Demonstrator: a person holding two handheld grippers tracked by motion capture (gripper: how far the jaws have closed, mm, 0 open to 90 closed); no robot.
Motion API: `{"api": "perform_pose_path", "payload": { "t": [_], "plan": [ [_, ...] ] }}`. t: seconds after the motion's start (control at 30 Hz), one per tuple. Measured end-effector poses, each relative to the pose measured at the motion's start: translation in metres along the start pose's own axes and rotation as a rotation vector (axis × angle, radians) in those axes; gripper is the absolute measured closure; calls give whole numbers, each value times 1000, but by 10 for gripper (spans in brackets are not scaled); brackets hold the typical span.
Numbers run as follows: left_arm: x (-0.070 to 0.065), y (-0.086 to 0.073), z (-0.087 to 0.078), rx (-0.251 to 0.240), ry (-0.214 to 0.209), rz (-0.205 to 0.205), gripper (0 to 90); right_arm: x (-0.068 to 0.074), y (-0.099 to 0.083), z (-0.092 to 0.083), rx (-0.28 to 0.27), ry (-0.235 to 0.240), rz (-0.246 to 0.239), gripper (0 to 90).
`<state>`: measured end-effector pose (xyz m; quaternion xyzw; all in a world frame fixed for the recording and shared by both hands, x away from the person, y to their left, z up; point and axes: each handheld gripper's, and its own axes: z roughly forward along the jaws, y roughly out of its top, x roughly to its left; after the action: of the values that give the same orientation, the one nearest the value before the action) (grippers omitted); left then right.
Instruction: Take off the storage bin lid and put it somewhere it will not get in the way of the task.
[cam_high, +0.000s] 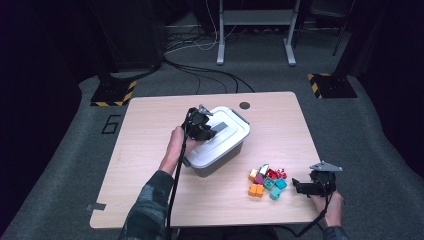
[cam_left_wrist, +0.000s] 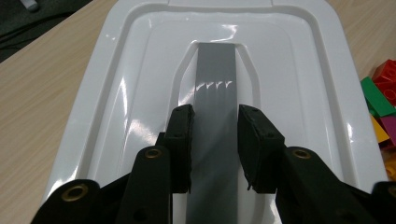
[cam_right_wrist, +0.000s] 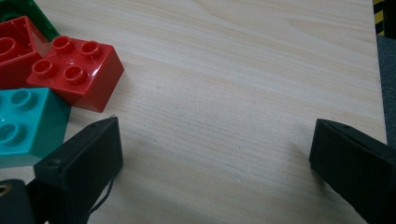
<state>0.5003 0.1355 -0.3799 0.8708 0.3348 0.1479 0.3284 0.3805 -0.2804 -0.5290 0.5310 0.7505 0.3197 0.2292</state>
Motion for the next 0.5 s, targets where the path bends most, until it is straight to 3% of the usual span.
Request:
{"api": "perform_pose_path", "payload": {
  "t": [0.17,0.5],
  "plan": [
    [0,-1,-1,-8,-7,-17,664,0,0,0,0,0,0,18],
    [1,0,-7,-32,-7,-5,665,0,0,0,1,-1,1,17]
  ]
}}
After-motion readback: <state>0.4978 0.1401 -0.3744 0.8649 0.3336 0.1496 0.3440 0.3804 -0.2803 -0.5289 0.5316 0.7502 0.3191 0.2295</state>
